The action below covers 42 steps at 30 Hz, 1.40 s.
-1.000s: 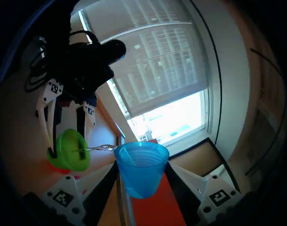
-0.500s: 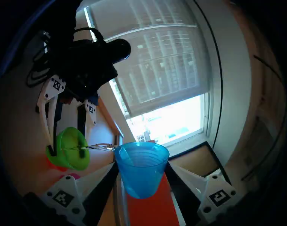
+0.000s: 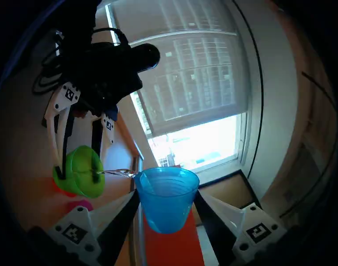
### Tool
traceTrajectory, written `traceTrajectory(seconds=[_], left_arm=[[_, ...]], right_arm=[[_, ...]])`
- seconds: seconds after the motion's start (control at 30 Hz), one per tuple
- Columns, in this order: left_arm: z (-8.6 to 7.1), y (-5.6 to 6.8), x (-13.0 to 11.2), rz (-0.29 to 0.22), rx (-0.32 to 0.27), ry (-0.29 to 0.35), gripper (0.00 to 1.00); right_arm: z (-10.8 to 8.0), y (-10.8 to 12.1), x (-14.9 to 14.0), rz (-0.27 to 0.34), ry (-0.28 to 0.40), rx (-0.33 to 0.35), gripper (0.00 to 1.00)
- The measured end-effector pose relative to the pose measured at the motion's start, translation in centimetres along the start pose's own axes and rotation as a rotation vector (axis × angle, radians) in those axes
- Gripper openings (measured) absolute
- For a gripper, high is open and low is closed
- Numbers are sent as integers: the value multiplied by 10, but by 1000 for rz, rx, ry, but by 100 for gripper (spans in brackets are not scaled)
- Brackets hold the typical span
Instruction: Pour water
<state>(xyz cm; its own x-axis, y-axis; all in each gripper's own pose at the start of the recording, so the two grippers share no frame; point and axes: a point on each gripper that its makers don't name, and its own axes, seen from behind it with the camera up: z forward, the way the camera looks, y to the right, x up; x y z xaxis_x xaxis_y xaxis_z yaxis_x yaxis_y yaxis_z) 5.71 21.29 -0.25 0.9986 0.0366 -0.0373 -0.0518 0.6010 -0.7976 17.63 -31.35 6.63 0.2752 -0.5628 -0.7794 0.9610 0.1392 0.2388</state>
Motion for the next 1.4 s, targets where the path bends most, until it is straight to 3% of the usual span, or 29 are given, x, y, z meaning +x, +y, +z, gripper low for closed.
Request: traceTrajectory(seconds=[1.4], left_arm=[[1,-1,2,-12,0,5,86]], right_arm=[[-1,-5,13,-129,-1,-14,88]])
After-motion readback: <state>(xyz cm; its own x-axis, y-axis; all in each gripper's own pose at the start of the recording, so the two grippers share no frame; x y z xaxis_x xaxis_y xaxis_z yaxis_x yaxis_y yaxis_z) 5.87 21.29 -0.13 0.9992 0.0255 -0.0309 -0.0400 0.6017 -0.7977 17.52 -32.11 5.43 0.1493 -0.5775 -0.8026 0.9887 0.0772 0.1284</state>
